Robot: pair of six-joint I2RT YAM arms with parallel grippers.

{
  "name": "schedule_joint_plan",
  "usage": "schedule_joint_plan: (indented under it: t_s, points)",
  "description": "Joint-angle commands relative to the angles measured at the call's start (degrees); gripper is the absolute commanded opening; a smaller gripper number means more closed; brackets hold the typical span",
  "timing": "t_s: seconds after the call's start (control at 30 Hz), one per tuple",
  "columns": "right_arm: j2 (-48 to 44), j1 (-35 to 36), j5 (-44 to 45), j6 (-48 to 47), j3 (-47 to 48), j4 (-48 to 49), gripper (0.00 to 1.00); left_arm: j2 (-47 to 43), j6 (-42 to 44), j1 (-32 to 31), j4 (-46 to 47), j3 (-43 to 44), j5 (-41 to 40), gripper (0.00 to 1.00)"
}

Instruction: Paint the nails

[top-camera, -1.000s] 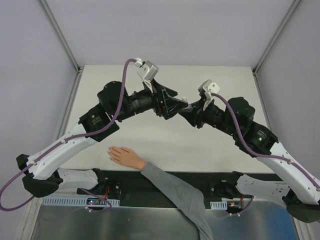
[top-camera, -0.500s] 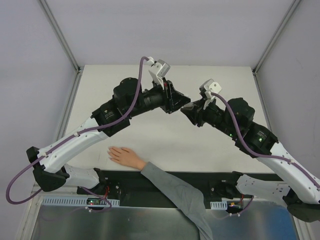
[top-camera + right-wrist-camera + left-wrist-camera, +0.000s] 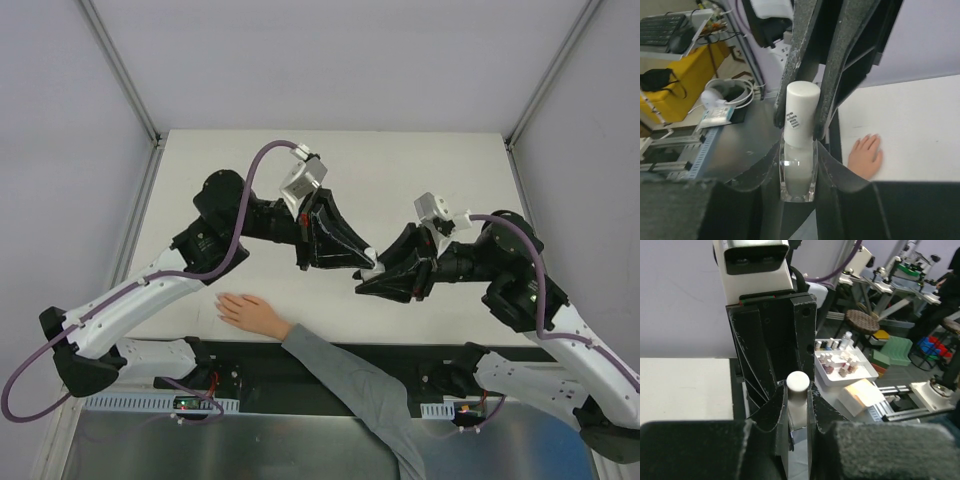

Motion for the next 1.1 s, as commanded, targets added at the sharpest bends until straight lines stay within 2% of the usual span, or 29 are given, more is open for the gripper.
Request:
schedule_joint_plan:
  t_s: [0.0,0.03,0.07,0.1,0.17,0.2,0.27,0.3,0.4,0.47,0.57,0.8,0.9,1.07]
  points:
    - [-1.66,0.34,-13.92,1.72,0.6,10.2,0.0,2.59,-4.71,1.2,3.05,-1.95,2.79,0.04]
    - [-1.58,0.42,-12.87,0.48,1.39,7.48,0.0,2.68,-4.27,1.55,1.03,-1.33,1.47,0.13]
    - [-0.97,0.34,-9.81,-5.18,2.96,1.19,0.0,2.5,-3.83,1.99,-0.47,-0.89,-0.03,0.27]
    - [-0.7,0.34,-8.04,-7.07,3.68,-1.57,0.0,1.63,-3.65,2.86,-3.1,-0.27,-1.08,0.51]
    - [0.53,0.25,-2.96,-10.67,5.86,-8.32,0.0,0.14,-2.25,3.66,-5.49,0.0,-5.46,0.64]
    - [1.06,0.25,-0.93,-13.39,6.4,-10.11,0.0,-1.61,-0.76,4.01,-7.06,0.08,-7.32,0.76]
    - [1.85,0.16,7.21,-14.99,7.63,-14.32,0.0,-3.2,1.26,4.02,-10.05,0.7,-11.71,0.85]
    - [2.98,0.16,10.84,-15.43,8.86,-15.47,0.0,-4.6,2.06,4.01,-12.5,1.48,-17.91,0.86]
    - [4.13,0.25,22.27,-15.09,9.66,-16.89,0.0,-6.54,1.89,3.84,-13.32,1.67,-27.25,0.87]
    - [5.36,0.42,29.2,-14.03,9.75,-16.37,0.0,-6.55,1.97,2.26,-13.41,2.02,-31.57,0.87]
    - [6.77,0.86,34.93,-13.24,9.83,-15.32,0.0,-4.98,3.73,-0.11,-13.41,4.03,-37.73,0.83]
    - [7.92,2.44,41.72,-13.85,10.63,-14.69,0.0,0.38,7.86,-3.98,-16.66,9.13,-44.16,0.79]
    - [7.65,2.53,42.16,-14.03,10.63,-14.52,0.0,1.36,8.22,-4.6,-16.75,9.4,-45.91,0.78]
    - [7.3,2.8,42.51,-14.03,10.45,-14.52,0.0,1.89,6.64,-5.04,-16.66,8.88,-48.03,0.7]
